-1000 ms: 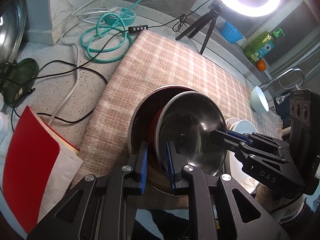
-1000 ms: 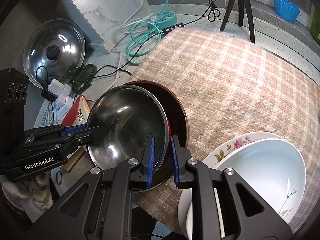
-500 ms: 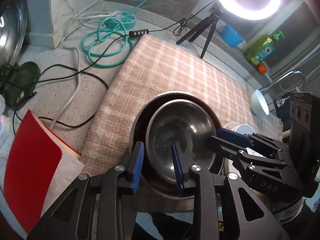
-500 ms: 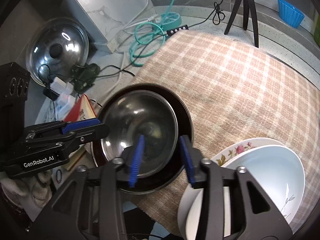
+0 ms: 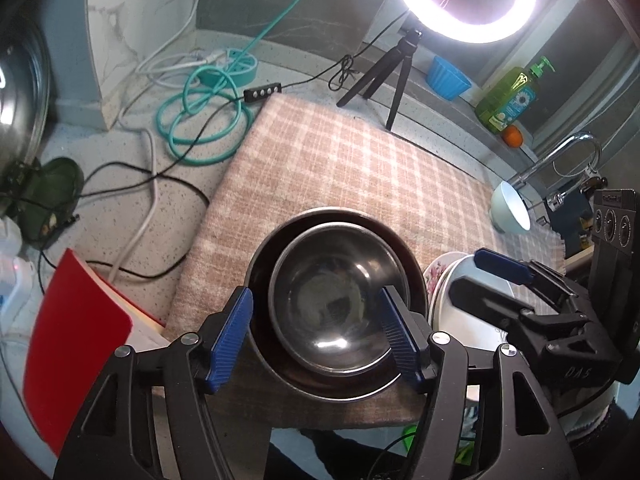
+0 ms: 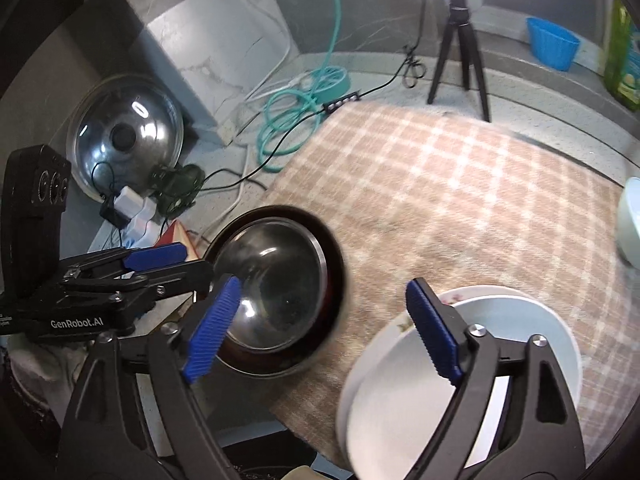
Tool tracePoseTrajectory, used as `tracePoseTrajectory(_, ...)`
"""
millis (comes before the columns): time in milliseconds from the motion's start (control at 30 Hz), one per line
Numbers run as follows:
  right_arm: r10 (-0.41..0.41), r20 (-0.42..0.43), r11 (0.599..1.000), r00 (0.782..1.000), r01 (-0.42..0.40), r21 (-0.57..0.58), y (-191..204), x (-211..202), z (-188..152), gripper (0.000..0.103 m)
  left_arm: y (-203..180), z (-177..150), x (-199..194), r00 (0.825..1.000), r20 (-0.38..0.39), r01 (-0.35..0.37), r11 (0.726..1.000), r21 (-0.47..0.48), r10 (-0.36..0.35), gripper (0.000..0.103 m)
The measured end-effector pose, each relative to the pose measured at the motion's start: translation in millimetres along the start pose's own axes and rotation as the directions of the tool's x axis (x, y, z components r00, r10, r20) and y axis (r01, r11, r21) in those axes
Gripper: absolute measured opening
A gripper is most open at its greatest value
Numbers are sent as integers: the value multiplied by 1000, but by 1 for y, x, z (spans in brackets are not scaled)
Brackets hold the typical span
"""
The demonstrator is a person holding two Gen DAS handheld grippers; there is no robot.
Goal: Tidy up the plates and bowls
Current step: 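Open both tools to release the red-outside bowl and lift away, then move both open tools toward the pale blue bowl by the faucet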
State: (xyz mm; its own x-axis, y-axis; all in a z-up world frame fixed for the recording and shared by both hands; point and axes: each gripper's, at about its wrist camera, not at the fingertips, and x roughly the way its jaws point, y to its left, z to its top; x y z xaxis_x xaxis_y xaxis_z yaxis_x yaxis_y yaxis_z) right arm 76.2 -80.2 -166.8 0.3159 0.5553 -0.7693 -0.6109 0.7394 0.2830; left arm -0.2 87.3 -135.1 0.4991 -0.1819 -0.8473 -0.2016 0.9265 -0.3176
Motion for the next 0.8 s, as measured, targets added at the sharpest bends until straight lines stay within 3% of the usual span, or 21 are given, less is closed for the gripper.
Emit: tracePoseTrajectory(800,-125,110,974,986,101,201,-113,-83,-9,92,-93,24,13,998,53,7,986,168,-16,65)
